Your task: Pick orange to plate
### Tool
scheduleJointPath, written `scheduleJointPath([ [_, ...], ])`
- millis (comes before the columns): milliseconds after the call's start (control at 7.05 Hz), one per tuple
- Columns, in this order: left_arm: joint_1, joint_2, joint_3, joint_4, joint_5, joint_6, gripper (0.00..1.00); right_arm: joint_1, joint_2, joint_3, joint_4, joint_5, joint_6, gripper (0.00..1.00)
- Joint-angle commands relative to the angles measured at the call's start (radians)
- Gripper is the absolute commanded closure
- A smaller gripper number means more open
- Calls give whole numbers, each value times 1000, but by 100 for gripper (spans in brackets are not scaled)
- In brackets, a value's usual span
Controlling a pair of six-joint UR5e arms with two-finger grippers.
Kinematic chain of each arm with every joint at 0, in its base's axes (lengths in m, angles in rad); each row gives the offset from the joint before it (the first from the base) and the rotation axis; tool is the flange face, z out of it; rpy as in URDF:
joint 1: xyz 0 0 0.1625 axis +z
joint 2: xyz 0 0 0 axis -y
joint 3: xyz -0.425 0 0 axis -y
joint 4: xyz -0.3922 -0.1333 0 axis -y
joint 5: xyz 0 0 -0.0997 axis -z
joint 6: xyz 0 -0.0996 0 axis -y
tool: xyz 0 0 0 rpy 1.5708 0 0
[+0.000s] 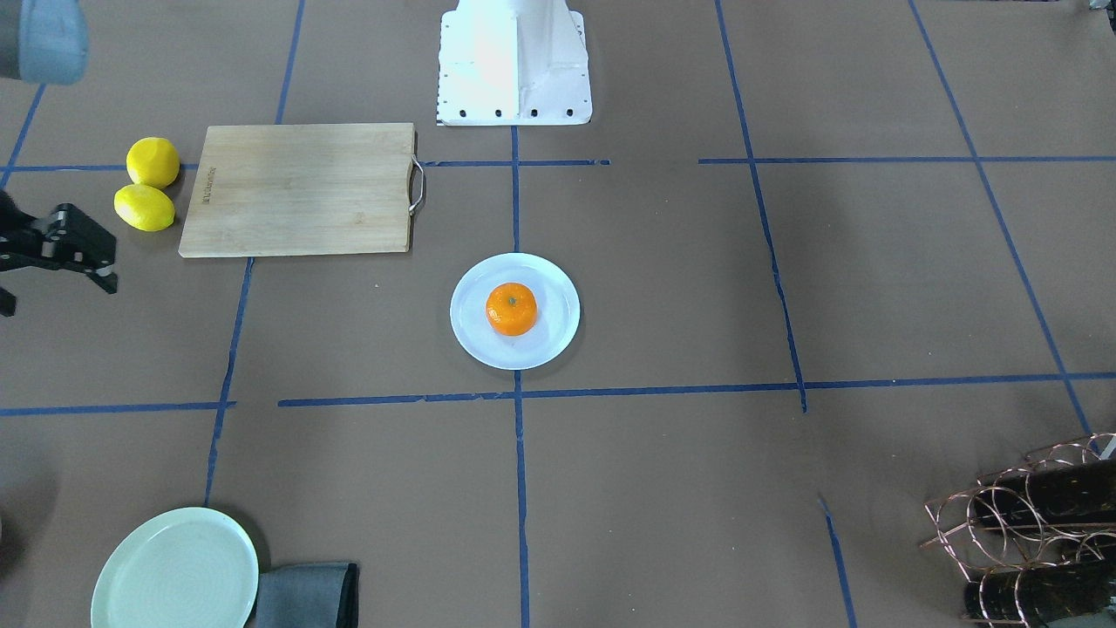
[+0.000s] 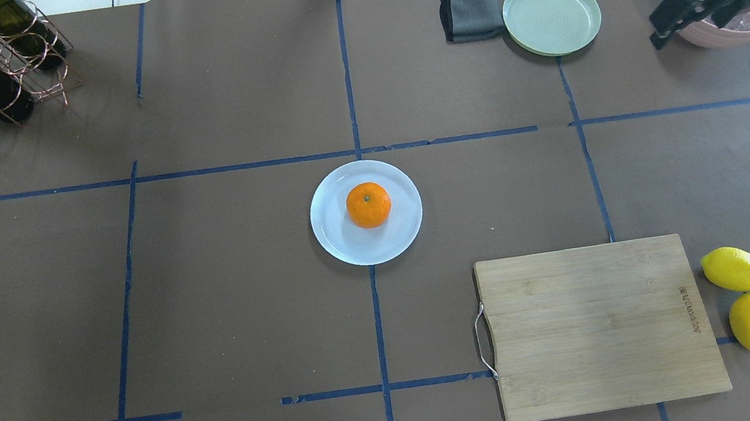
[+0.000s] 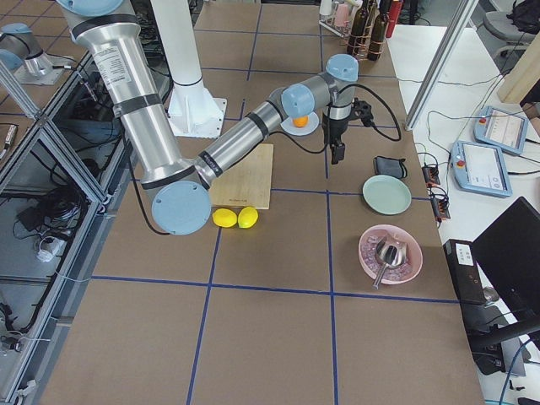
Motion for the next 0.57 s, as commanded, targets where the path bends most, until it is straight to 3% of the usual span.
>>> scheduleJointPath([
  [0, 1, 7, 48, -7, 2, -8, 0, 123, -88, -83, 1, 8, -241, 0],
  [142, 1, 10, 80, -6, 1, -8, 0, 204, -108, -162, 0, 37, -380, 0],
  [284, 2, 13, 85, -7, 2, -11, 0, 308, -122, -272, 6, 123, -492, 0],
  [425, 2, 14, 88, -9, 2, -48, 0, 348, -163, -299, 12, 118, -561, 0],
])
